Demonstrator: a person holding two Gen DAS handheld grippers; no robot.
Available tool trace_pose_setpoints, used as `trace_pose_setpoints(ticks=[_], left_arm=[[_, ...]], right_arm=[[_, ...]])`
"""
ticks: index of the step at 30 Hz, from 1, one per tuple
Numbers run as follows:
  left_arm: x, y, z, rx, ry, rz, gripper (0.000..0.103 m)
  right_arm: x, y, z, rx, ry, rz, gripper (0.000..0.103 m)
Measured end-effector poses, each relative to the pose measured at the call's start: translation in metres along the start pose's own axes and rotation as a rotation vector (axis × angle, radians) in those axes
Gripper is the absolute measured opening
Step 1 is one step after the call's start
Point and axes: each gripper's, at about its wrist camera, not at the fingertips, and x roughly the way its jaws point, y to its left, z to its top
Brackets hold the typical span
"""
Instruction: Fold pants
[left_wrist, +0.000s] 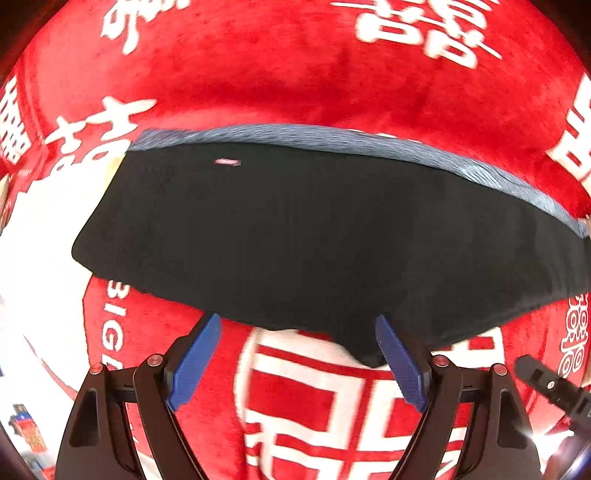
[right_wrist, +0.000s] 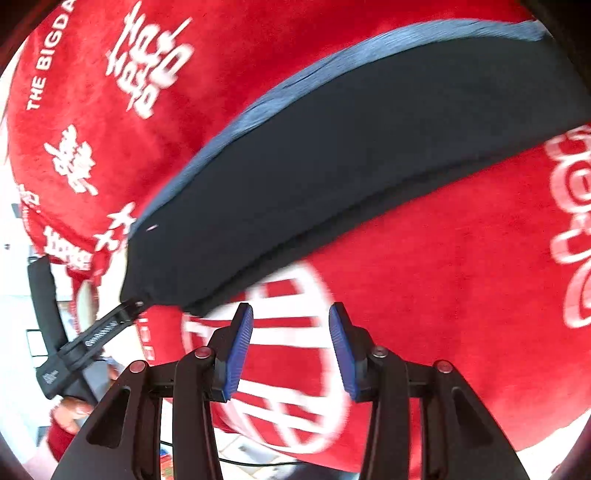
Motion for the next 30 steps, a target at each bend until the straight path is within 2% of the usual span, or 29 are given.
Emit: trace_pose_setpoints(ticks=[4,8,16,20,24,25,26,27,30], left_arm=[[0.009,0.021,0.0,-0.029,-0.004,-0.015,0.087],[0.013,0.027,0.002,-0.035,-0.014,-0.033,0.087],[0.031,0.03,0.019,-0.045,-0.002,-0.081,0.087],[0.037,0.022,0.028,-0.019,-0.008,-0.101,0.087],[0.041,0.009,0.035,0.016,-0.011,-0.11,0.087],[0.042,0.006,0.037,0.027,-0.011,-0.109,0.087],[0.043,0.0,0.039,0.042,-0.011,-0.11,0.087],[0.044,-0.003,0.039,0.056,-0.009,-0.11,0.087],[0.04,-0.017,0.033,0.135,-0.011,-0.107,0.087]], right_arm=[[0.036,0.027,0.001,0.005,0.027,0.099,0.046],[0.058,0.038,0.005,0.025,0.027,0.161,0.046],[0.067,0.028,0.01,0.093,0.018,0.188,0.046],[0.063,0.024,0.008,0.125,0.0,0.21,0.046],[0.066,0.019,0.02,0.182,-0.036,0.246,0.046],[0.068,0.017,0.024,0.202,-0.034,0.255,0.045],[0.07,0.015,0.027,0.221,-0.022,0.248,0.038],[0.071,0.013,0.029,0.235,-0.016,0.229,0.01],[0.056,0.021,0.025,0.18,-0.031,0.204,0.009]])
